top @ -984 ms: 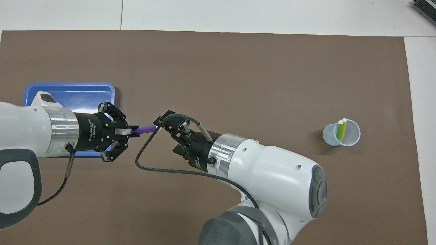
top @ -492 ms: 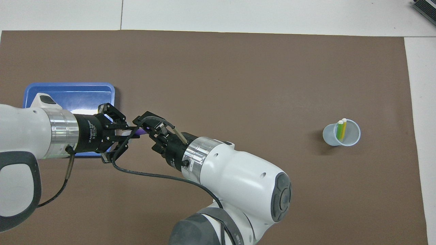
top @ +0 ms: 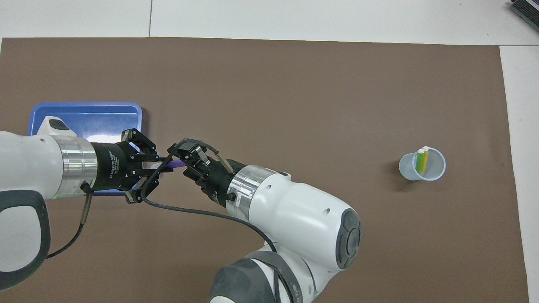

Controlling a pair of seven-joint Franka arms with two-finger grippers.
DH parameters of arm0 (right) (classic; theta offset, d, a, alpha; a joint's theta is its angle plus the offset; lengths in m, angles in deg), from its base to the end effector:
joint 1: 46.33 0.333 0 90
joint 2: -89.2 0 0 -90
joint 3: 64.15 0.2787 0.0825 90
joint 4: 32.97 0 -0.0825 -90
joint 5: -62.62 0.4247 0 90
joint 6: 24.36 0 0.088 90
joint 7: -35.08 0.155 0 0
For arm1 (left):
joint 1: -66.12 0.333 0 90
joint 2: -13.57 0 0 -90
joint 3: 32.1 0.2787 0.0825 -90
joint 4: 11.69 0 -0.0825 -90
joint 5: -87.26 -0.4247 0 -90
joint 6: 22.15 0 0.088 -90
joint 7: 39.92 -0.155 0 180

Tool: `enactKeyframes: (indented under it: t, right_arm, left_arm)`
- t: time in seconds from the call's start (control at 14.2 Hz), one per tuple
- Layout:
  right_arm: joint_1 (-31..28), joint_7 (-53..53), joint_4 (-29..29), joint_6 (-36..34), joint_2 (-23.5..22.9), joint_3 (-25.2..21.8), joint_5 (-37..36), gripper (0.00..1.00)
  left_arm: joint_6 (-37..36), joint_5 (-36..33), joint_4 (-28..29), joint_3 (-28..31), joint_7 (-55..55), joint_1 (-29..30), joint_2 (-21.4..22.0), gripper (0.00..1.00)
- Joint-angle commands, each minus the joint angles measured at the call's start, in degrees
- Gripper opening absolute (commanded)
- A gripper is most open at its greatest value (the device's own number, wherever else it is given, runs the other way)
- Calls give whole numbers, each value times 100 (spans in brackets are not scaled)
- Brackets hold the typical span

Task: Transfer and insert pens with both arms
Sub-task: 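Grasp the purple pen's free end with the right gripper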

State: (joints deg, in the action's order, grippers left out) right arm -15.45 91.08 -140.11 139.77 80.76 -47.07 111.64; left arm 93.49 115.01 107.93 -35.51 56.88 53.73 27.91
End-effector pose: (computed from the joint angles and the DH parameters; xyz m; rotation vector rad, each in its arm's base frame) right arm 0.5033 0.5003 0.4409 -1.9549 0.9380 -0.0073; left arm 0.5257 -0.1989 0.4648 1.9119 1.9431 -0.3700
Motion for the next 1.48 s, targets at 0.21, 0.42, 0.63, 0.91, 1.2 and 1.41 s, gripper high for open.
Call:
enactKeyframes:
  t: [0.21,0.42,0.63,0.91,1.2,1.41]
  right_arm:
    - [-56,-221,97,49,-140,41,134,57]
    - [-38,-221,97,49,-140,41,142,54]
    - [-3,-212,79,49,-131,41,142,52]
    - [6,-204,79,49,-131,41,142,41]
    - [24,-212,71,40,-122,41,142,41]
    - [32,-212,62,40,-114,41,142,41]
  left_arm:
    - [56,73,193,78,49,-96,208,0]
    - [38,73,193,87,49,-96,218,0]
    - [38,73,193,87,49,-96,218,0]
    - [30,73,193,87,49,-88,244,0]
    - [30,73,193,87,58,-88,244,0]
    - [12,73,193,87,58,-79,261,0]
